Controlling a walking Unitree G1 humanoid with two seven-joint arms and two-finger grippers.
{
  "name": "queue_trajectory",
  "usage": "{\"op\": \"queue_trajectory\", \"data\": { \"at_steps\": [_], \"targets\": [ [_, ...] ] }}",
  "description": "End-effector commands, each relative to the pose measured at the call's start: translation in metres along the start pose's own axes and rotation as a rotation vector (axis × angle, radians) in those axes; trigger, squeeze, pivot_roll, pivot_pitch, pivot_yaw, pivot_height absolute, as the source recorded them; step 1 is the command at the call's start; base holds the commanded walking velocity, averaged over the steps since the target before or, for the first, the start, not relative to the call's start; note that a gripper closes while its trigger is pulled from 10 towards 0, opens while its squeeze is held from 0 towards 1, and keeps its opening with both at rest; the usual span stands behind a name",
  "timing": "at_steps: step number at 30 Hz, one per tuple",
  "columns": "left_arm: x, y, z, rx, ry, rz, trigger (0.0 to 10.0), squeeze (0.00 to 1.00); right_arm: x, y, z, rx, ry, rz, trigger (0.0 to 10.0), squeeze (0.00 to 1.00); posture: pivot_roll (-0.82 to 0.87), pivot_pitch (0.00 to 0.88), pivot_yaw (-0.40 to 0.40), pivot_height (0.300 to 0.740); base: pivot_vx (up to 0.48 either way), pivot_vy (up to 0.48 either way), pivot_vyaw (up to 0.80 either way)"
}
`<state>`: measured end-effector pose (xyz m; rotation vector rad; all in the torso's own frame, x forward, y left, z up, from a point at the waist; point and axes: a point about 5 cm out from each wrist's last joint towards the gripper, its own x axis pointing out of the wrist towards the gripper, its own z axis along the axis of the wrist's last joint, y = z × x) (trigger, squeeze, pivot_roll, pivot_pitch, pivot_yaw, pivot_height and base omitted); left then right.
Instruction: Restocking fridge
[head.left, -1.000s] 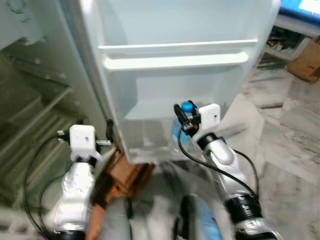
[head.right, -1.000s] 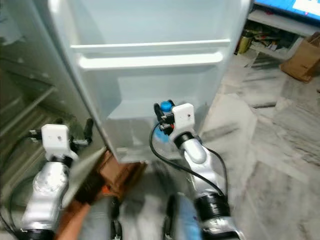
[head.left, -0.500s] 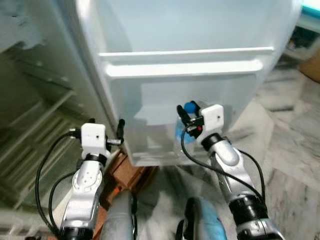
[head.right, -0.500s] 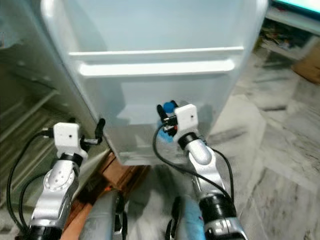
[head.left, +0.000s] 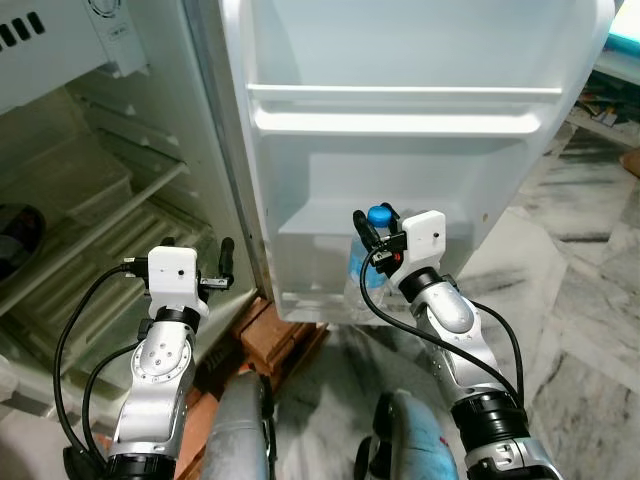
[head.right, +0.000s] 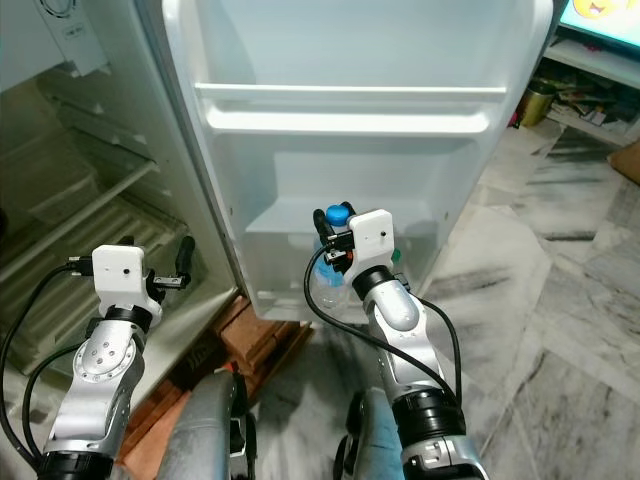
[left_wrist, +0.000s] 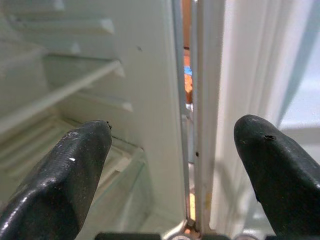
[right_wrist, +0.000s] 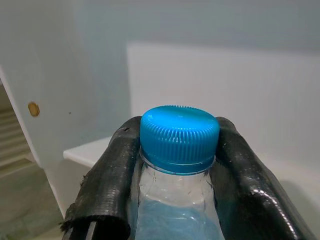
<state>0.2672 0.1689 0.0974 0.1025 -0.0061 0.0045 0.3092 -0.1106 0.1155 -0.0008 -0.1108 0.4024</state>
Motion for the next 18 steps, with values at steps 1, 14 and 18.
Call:
{"op": "queue_trajectory", "data": {
  "at_steps": [1, 14, 18],
  "targets": [
    [-0.002, -0.002, -0.001, 0.004, 0.011, -0.003, 10.0, 0.0, -0.001, -0.001, 0.001, 0.009, -0.008, -0.007, 10.0, 0.0, 0.13, 0.127, -0.007, 0.607, 0.0, 0.0, 0.0],
    [-0.025, 0.005, -0.023, 0.039, 0.101, -0.004, 10.0, 0.0, -0.002, -0.002, -0.001, -0.002, -0.003, -0.011, 10.0, 0.0, 0.13, 0.123, 0.003, 0.562, 0.0, 0.0, 0.0],
    [-0.027, 0.01, -0.025, 0.049, 0.113, 0.039, 10.0, 0.0, -0.001, 0.0, -0.001, -0.006, -0.008, -0.003, 10.0, 0.0, 0.14, 0.125, 0.002, 0.562, 0.0, 0.0, 0.0]
  ]
}}
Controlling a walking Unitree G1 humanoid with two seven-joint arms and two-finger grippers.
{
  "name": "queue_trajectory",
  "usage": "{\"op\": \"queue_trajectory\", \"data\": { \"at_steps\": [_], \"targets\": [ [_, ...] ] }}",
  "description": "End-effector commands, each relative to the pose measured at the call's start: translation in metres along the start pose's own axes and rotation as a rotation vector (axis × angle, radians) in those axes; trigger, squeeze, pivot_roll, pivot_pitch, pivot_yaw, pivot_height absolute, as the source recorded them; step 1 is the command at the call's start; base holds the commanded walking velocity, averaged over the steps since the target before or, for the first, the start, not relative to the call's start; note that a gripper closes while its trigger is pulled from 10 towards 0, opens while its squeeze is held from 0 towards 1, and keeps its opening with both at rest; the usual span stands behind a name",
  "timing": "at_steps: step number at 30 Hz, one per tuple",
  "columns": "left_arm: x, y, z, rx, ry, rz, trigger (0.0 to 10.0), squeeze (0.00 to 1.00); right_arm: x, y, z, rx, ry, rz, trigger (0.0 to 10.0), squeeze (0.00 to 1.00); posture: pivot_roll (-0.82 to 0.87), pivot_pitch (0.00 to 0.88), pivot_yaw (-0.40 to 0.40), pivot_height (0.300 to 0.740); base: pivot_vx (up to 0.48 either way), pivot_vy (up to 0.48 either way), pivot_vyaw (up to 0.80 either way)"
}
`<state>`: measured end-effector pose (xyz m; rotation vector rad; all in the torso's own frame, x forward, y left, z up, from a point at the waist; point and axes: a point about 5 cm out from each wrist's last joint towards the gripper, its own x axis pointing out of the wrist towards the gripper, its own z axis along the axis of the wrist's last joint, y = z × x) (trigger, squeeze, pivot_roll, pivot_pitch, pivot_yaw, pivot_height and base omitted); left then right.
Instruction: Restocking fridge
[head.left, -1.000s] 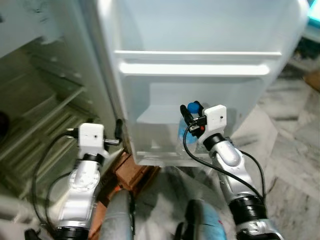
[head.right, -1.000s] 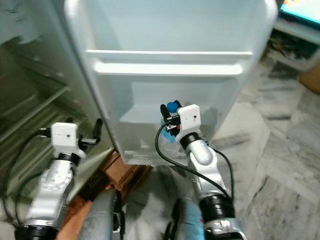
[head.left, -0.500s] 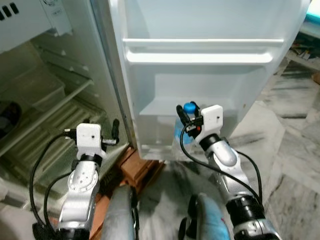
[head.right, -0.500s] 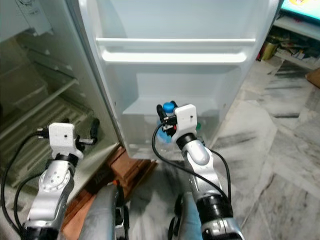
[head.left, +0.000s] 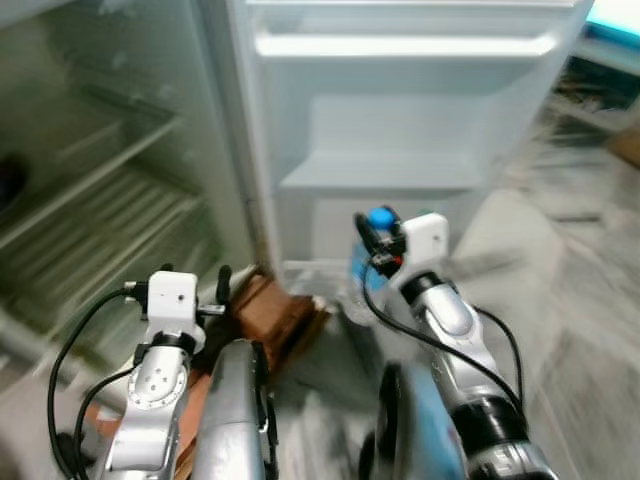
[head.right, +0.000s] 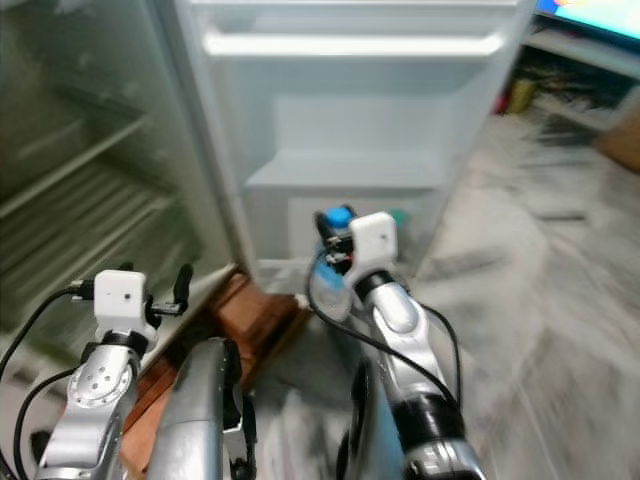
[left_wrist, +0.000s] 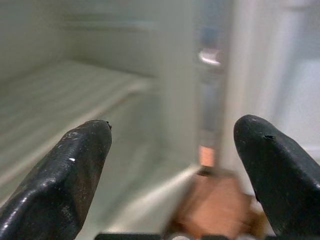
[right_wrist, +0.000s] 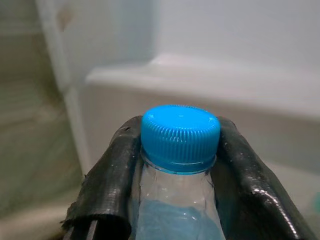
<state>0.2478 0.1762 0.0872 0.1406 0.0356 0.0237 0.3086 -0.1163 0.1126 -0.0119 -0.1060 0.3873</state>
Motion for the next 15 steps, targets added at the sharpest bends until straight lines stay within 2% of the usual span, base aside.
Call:
{"op": "queue_trajectory", "data": {
  "at_steps": [1, 9, 13, 15],
  "targets": [
    [-0.008, 0.004, -0.015, 0.014, 0.069, 0.035, 10.0, 0.0, 0.002, 0.006, 0.002, 0.002, -0.017, 0.015, 10.0, 0.0, 0.14, 0.128, 0.003, 0.562, 0.0, 0.0, 0.0],
    [-0.011, 0.001, -0.011, 0.014, 0.04, 0.015, 10.0, 0.0, 0.003, 0.006, 0.003, -0.027, -0.031, 0.016, 10.0, 0.0, 0.14, 0.135, 0.01, 0.562, 0.0, 0.0, 0.0],
    [-0.01, 0.0, -0.008, 0.009, 0.029, 0.016, 10.0, 0.0, 0.008, 0.008, 0.011, -0.084, -0.074, 0.037, 10.0, 0.0, 0.14, 0.14, 0.013, 0.562, 0.0, 0.0, 0.0],
    [-0.009, 0.0, -0.007, 0.01, 0.027, 0.014, 10.0, 0.0, 0.016, 0.007, 0.015, -0.145, -0.084, 0.037, 10.0, 0.0, 0.15, 0.153, 0.02, 0.557, 0.0, 0.0, 0.0]
  ]
}}
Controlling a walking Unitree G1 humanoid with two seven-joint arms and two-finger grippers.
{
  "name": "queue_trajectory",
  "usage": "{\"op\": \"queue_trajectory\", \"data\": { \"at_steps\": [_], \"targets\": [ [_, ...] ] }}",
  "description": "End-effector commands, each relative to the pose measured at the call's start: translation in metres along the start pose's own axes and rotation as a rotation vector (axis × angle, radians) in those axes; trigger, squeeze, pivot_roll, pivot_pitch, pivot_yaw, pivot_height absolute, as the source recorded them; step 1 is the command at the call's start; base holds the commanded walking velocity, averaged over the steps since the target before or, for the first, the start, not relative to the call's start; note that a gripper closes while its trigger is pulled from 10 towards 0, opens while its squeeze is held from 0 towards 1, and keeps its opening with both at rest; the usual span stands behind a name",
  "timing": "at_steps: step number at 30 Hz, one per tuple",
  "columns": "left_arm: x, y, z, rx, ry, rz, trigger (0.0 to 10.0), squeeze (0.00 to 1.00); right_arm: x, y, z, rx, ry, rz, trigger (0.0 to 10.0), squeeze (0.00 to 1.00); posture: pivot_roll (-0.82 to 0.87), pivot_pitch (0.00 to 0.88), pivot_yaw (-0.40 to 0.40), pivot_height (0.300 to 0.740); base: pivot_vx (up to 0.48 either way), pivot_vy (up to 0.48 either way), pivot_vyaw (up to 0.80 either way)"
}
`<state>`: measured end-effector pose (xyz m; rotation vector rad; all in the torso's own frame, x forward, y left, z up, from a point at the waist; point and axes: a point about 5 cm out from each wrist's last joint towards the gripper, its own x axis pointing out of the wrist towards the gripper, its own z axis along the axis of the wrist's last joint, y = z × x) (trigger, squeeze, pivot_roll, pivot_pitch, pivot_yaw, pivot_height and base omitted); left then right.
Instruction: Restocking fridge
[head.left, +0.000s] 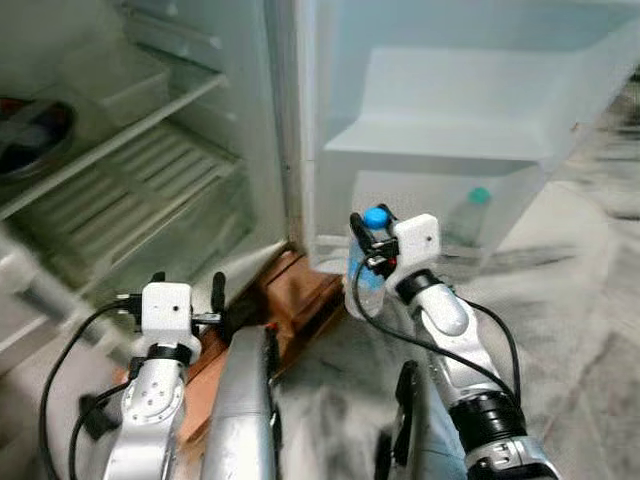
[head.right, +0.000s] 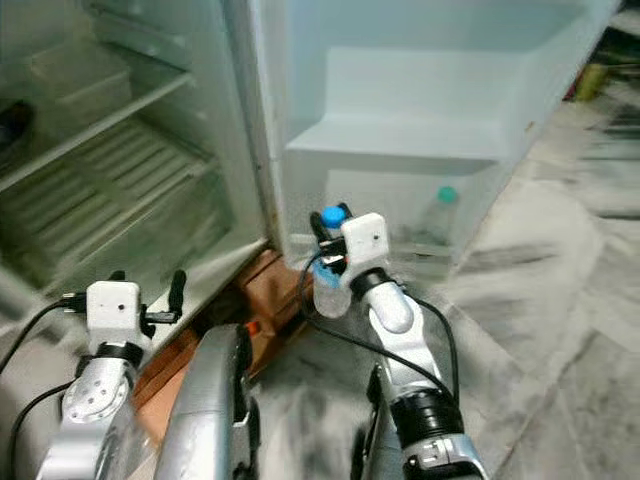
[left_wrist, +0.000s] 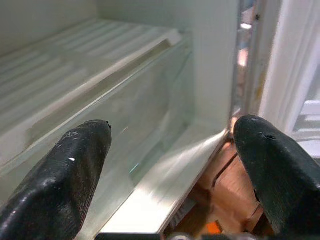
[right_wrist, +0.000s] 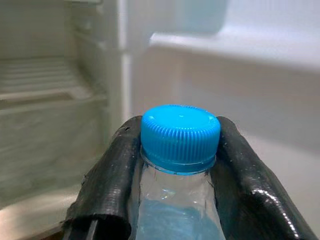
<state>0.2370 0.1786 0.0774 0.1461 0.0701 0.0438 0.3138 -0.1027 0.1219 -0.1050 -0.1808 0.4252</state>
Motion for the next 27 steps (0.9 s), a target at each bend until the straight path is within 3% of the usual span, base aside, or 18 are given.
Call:
{"op": "queue_trajectory", "data": {
  "at_steps": [1, 9, 14, 18, 22, 23, 25, 27],
  "targets": [
    [0.002, -0.002, 0.004, 0.003, -0.01, -0.005, 10.0, 0.0, 0.007, -0.005, 0.008, -0.049, -0.035, -0.008, 10.0, 0.0, 0.15, 0.156, 0.02, 0.552, 0.0, 0.0, 0.0],
    [-0.007, -0.002, 0.014, -0.006, -0.032, -0.016, 10.0, 0.0, 0.031, -0.02, 0.03, -0.192, -0.134, -0.061, 10.0, 0.0, 0.19, 0.21, 0.036, 0.532, 0.0, 0.0, 0.0],
    [-0.015, -0.002, 0.018, -0.018, -0.054, -0.035, 10.0, 0.0, 0.038, -0.02, 0.034, -0.206, -0.163, -0.044, 10.0, 0.0, 0.21, 0.241, 0.046, 0.532, 0.0, 0.0, 0.0],
    [-0.019, -0.006, 0.025, -0.043, -0.087, -0.065, 10.0, 0.0, 0.043, -0.016, 0.037, -0.271, -0.188, -0.007, 10.0, 0.0, 0.22, 0.262, 0.044, 0.532, 0.0, 0.0, 0.0],
    [-0.028, -0.012, 0.024, -0.079, -0.048, -0.093, 10.0, 0.0, 0.054, -0.016, 0.044, -0.44, -0.238, 0.006, 10.0, 0.0, 0.23, 0.288, 0.041, 0.532, 0.0, 0.0, 0.0],
    [-0.028, -0.012, 0.024, -0.079, -0.048, -0.093, 10.0, 0.0, 0.054, -0.016, 0.044, -0.44, -0.238, 0.006, 10.0, 0.0, 0.23, 0.288, 0.041, 0.532, 0.0, 0.0, 0.0],
    [-0.033, -0.014, 0.023, -0.068, -0.039, -0.107, 10.0, 0.0, 0.059, -0.02, 0.048, -0.563, -0.246, -0.011, 10.0, 0.0, 0.23, 0.302, 0.042, 0.532, 0.0, 0.0, 0.0],
    [-0.034, -0.013, 0.022, -0.067, -0.035, -0.105, 10.0, 0.0, 0.061, -0.023, 0.05, -0.593, -0.248, -0.028, 10.0, 0.0, 0.24, 0.308, 0.044, 0.532, 0.0, 0.0, 0.0]
  ]
}}
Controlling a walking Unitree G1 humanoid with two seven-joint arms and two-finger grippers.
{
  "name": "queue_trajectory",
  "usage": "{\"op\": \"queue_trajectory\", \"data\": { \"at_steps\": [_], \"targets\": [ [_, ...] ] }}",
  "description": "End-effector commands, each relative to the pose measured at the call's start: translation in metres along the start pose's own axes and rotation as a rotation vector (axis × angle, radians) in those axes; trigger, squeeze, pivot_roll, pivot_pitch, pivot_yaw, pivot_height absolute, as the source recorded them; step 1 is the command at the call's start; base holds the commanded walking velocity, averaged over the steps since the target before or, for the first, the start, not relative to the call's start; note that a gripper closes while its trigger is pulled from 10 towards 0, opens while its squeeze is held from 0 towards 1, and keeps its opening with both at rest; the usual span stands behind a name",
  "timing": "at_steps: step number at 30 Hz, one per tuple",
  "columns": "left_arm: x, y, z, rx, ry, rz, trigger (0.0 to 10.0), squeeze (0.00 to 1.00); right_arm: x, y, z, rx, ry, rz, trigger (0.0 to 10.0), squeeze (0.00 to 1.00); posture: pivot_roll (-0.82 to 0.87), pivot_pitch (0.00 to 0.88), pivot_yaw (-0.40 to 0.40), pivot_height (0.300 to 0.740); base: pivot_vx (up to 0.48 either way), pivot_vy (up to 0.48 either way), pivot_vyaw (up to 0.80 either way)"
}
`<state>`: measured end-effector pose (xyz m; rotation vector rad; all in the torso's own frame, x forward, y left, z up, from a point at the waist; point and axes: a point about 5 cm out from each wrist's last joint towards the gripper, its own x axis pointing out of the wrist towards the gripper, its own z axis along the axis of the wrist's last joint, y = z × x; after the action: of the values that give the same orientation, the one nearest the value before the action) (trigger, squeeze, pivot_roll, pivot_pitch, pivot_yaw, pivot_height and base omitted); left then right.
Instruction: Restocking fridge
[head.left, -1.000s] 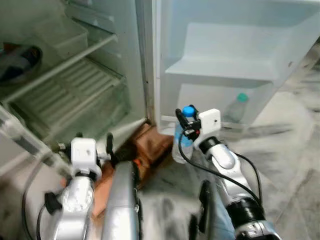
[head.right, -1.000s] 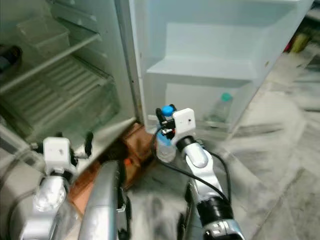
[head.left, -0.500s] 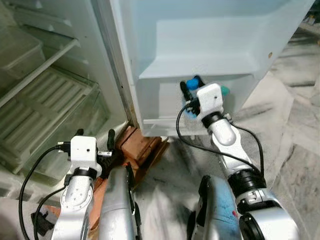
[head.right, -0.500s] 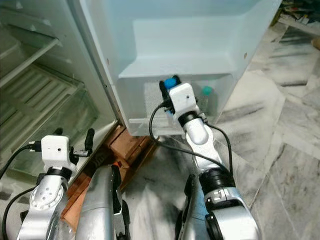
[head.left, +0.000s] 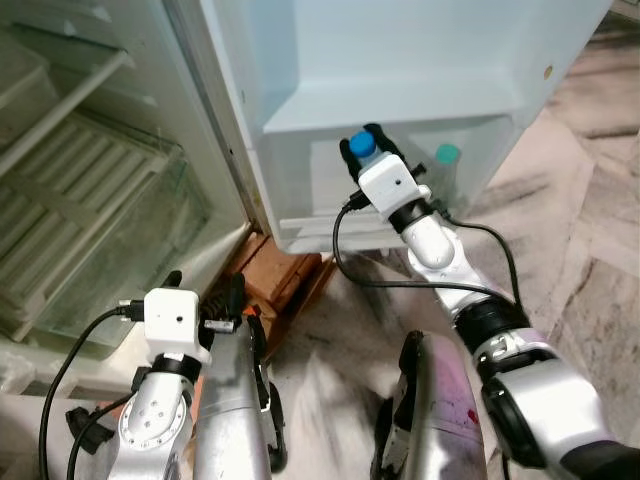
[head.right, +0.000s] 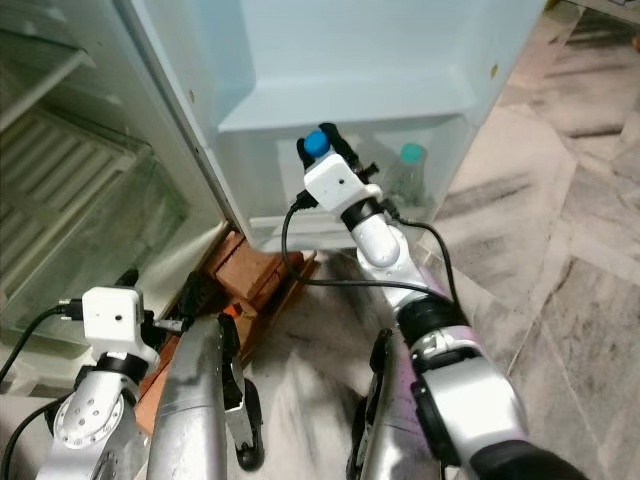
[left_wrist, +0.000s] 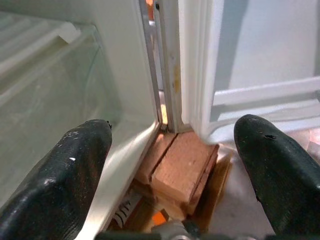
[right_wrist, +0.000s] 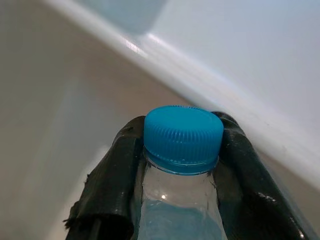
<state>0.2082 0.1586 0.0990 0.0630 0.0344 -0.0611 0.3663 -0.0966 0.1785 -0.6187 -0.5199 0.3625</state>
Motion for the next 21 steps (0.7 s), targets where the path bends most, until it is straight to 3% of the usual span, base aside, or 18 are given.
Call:
{"op": "queue_trajectory", "data": {
  "at_steps": [1, 9, 13, 21],
  "targets": [
    [-0.005, 0.002, 0.001, 0.013, 0.009, 0.001, 10.0, 0.0, 0.004, -0.003, 0.003, -0.039, -0.021, -0.026, 10.0, 0.0, 0.24, 0.311, 0.044, 0.532, 0.0, 0.0, 0.0],
    [-0.009, 0.006, 0.001, 0.021, 0.028, 0.005, 10.0, 0.0, -0.003, 0.0, -0.023, 0.104, 0.164, -0.097, 10.0, 0.0, 0.25, 0.33, 0.043, 0.532, 0.0, 0.0, 0.0],
    [-0.01, 0.005, 0.005, 0.026, 0.026, 0.006, 10.0, 0.0, -0.017, 0.01, -0.037, 0.083, 0.245, -0.093, 10.0, 0.0, 0.28, 0.338, 0.055, 0.532, 0.0, 0.0, 0.0],
    [-0.012, 0.008, 0.006, 0.054, 0.031, -0.001, 10.0, 0.0, -0.015, 0.007, -0.036, 0.036, 0.227, -0.095, 10.0, 0.0, 0.28, 0.337, 0.065, 0.532, 0.0, 0.0, 0.0]
  ]
}}
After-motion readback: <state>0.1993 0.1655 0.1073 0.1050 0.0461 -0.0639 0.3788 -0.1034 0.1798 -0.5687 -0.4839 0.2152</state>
